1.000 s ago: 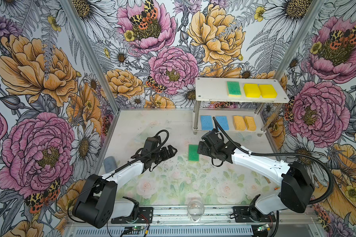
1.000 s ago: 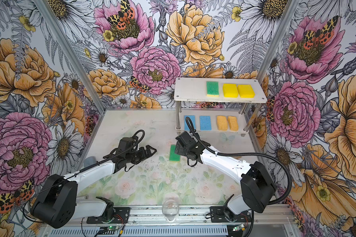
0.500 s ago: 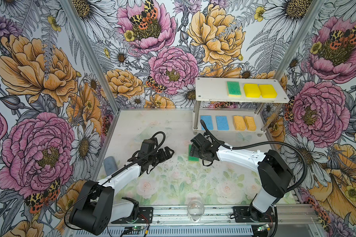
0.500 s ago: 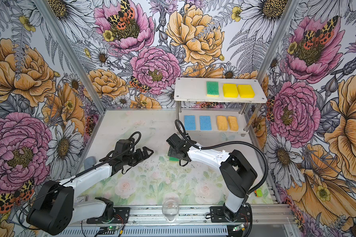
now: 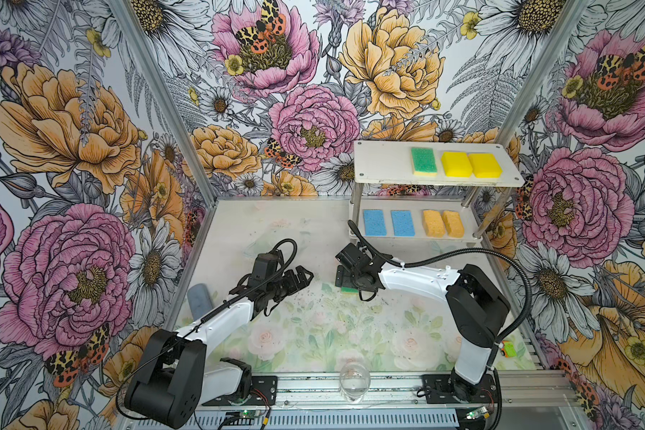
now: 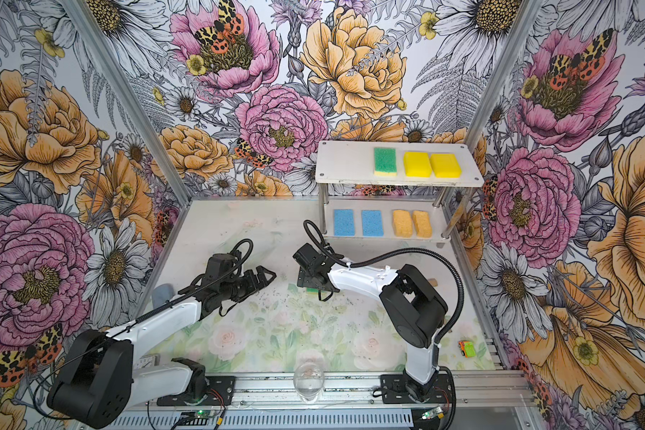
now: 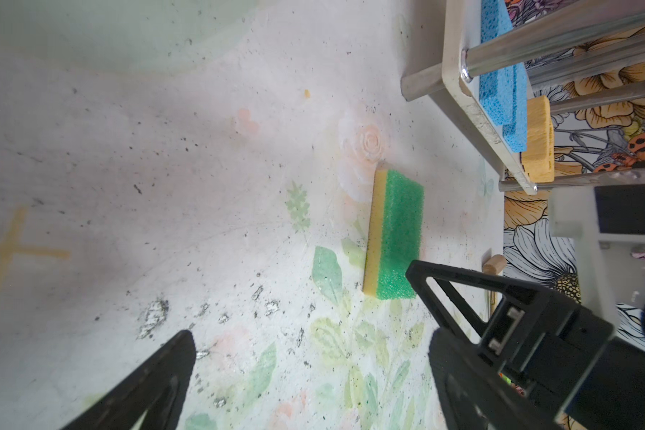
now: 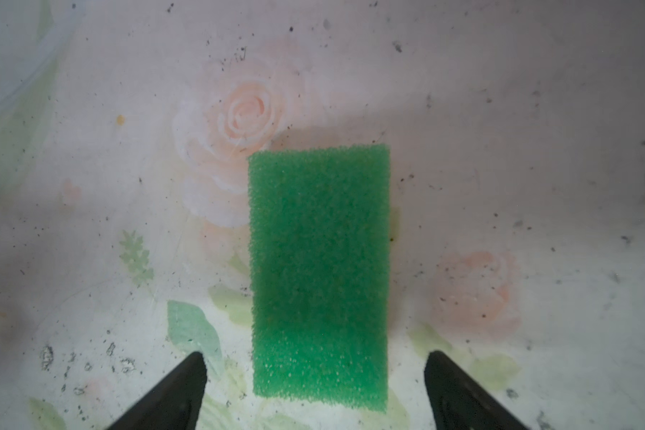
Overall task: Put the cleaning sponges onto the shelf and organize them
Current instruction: 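Lower the open right gripper around the yellow-green sponge and close it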
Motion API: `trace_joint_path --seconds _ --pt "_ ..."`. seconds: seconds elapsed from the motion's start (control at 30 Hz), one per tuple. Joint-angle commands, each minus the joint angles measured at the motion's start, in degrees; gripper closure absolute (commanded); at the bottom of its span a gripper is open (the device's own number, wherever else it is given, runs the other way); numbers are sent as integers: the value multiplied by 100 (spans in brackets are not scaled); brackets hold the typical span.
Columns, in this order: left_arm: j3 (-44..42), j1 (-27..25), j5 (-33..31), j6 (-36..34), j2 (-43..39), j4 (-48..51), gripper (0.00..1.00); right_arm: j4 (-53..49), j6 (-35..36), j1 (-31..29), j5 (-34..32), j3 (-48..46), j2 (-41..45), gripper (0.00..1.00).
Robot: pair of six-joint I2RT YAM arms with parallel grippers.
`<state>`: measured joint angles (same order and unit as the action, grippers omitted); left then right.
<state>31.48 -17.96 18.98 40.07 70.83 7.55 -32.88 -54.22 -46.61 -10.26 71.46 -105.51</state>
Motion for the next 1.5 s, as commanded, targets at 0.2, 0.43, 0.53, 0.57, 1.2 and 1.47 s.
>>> trace_joint_path --seconds 0.2,0.43,0.53,0.57,1.2,1.47 --pt "13 99 103 -140 54 -56 1 72 340 -120 -170 262 -189 1" --pt "-11 96 114 -140 20 -58 1 63 325 -117 -178 254 -258 0" --pt "-6 109 114 -140 11 -61 1 63 333 -111 -152 270 -323 0" --pt "-19 105 114 -140 10 -61 1 63 341 -111 -147 286 -342 0" --pt "-111 148 38 -114 -245 89 1 28 500 -59 -396 362 -656 3" --pt "-106 152 40 -88 -236 71 1 29 561 -43 -483 379 -777 8"
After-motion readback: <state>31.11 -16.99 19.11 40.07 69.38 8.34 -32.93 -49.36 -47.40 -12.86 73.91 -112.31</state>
